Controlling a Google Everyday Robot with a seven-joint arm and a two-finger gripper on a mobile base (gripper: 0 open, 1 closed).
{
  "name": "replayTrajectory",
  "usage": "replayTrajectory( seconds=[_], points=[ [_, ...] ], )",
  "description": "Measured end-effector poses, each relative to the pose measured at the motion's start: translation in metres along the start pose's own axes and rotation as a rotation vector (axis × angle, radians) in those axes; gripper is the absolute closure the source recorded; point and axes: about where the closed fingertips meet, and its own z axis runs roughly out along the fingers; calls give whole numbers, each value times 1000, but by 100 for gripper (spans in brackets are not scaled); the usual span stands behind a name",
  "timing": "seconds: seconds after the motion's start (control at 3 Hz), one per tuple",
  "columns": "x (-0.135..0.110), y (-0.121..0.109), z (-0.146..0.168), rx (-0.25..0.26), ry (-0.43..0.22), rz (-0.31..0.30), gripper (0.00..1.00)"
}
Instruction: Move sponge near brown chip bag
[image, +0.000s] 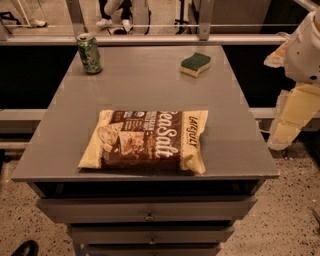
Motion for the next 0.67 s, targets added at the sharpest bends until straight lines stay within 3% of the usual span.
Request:
replayTrajectory(
  seconds=[0.33,0.67],
  points=[
    [0,0,0,0,0,0,0],
    [-17,-18,4,42,-37,-30,0]
  ],
)
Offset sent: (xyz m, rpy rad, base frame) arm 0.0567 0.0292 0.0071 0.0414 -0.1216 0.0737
